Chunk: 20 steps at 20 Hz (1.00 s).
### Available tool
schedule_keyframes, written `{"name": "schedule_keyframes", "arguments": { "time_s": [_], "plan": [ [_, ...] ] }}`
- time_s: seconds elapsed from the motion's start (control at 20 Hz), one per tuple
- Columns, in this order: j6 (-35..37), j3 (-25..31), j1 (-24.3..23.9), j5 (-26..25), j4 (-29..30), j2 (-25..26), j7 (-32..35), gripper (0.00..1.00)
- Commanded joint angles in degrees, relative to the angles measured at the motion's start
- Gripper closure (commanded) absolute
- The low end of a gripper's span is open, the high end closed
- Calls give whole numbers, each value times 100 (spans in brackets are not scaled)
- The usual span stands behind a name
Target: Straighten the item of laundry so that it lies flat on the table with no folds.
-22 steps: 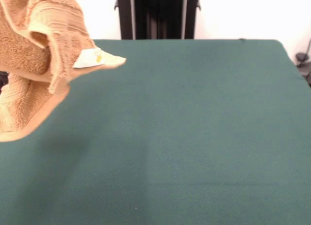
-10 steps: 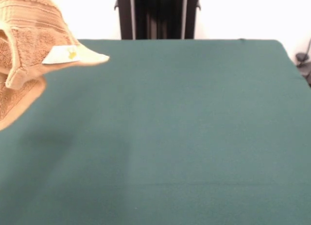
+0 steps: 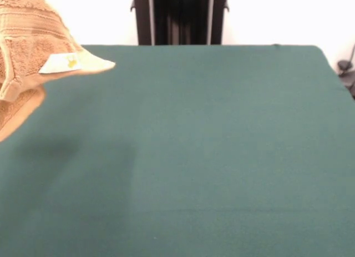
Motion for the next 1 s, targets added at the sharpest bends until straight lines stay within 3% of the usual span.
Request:
{"name": "schedule_keyframes", "arguments": {
  "time_s": [0.05, 0.7, 1.0],
  "plan": [
    [-603, -187, -35, 214, 1195, -203, -98, 100],
    [-1452, -152, -508, 617, 2446, -864, 490, 100],
    [-1702, -201, -557, 722, 2649, -970, 594, 100]
  ]
}}
